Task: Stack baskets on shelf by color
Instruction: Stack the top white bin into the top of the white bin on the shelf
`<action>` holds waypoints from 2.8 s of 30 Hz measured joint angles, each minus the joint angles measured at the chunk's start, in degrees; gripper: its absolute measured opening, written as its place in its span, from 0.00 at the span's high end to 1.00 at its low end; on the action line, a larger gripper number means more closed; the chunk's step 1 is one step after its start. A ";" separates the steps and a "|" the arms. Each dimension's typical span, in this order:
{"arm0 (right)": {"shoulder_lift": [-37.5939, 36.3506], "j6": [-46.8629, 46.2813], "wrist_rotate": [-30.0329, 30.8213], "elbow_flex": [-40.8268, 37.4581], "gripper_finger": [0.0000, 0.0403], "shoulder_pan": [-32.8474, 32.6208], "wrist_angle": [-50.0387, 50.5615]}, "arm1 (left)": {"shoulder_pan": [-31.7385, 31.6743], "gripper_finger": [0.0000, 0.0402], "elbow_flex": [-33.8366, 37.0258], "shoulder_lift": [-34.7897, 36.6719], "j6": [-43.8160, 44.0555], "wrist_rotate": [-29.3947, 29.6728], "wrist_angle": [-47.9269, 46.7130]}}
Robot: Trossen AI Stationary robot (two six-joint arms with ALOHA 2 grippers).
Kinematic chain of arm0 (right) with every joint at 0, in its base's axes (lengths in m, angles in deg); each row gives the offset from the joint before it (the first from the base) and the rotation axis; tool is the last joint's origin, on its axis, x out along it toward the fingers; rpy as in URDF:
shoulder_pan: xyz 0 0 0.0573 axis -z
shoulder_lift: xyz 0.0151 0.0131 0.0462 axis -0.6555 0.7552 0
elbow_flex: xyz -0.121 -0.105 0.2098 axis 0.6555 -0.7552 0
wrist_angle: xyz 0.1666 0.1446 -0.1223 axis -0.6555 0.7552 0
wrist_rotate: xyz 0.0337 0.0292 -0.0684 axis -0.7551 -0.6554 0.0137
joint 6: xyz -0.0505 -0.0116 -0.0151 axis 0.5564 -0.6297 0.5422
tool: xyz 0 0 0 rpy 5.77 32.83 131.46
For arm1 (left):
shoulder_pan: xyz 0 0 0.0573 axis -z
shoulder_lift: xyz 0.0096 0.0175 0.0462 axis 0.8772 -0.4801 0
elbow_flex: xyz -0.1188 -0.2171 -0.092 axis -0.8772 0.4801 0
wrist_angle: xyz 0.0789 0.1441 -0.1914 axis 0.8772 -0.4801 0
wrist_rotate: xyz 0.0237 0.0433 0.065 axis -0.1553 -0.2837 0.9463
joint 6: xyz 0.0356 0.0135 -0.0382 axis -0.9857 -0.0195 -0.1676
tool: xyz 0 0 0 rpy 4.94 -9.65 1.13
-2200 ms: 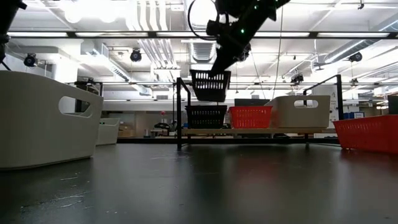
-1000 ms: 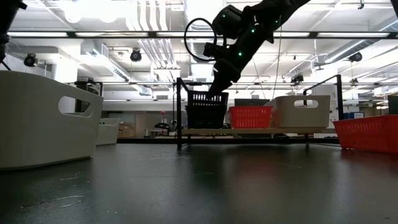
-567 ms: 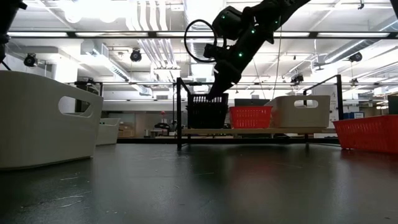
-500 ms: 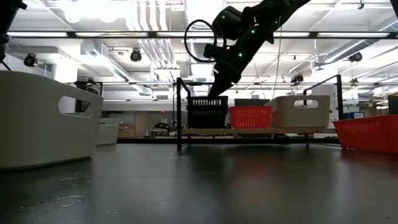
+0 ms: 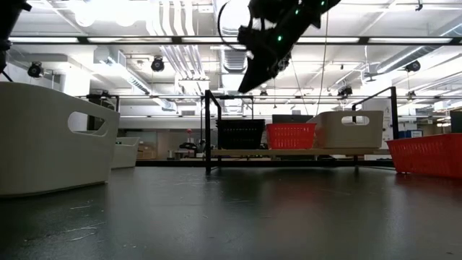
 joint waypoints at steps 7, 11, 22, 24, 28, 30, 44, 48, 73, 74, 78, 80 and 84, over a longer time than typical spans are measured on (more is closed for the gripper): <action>-5.83 -4.01 0.08 -0.11 0.69 -3.38 1.44 | -0.02 1.00 0.00 -0.07 0.00 0.02 0.06; -9.35 -4.86 0.10 -2.05 0.74 -7.23 0.04 | -0.02 1.00 0.00 -0.12 0.00 0.02 0.02; -14.89 -8.03 0.27 -17.63 0.85 -22.33 -5.75 | -0.01 1.00 -0.02 -0.77 -0.04 1.53 0.01; -14.86 -7.75 0.08 -23.88 0.87 -25.83 -14.33 | 0.00 1.00 0.00 -0.81 -0.07 2.68 0.02; -14.69 -3.84 0.07 -35.35 0.89 -32.34 -32.53 | 0.00 1.00 -0.02 -0.81 -0.07 3.45 0.02; -15.63 -2.82 0.01 -39.72 0.90 -34.40 -40.07 | 0.00 1.00 -0.01 -0.81 -0.08 3.96 0.03; -43.46 6.54 2.06 -53.61 0.92 -35.13 -47.72 | -0.70 1.00 -12.67 -10.26 0.76 43.62 -13.30; -51.48 9.05 4.29 -57.14 0.92 -34.78 -49.63 | -0.79 1.00 -19.13 -14.65 4.03 47.81 -29.30; -65.80 12.04 -5.02 -63.42 0.92 -19.98 -53.40 | -26.42 1.00 -57.47 -36.36 25.69 20.38 -159.74; -65.80 11.92 -5.04 -63.42 0.92 -19.98 -53.11 | -27.62 1.00 -57.10 -37.19 23.99 20.35 -159.92; -65.80 11.84 -5.65 -63.42 0.92 -19.98 -52.14 | -32.93 0.99 -55.87 -39.92 20.02 18.22 -160.47; -65.80 11.78 -6.43 -63.42 0.92 -19.98 -51.73 | -34.85 0.95 -55.50 -40.60 18.53 17.80 -160.52; -65.80 11.02 -7.57 -63.42 0.92 -19.98 -51.21 | -37.31 0.81 -53.99 -40.53 13.96 18.24 -160.33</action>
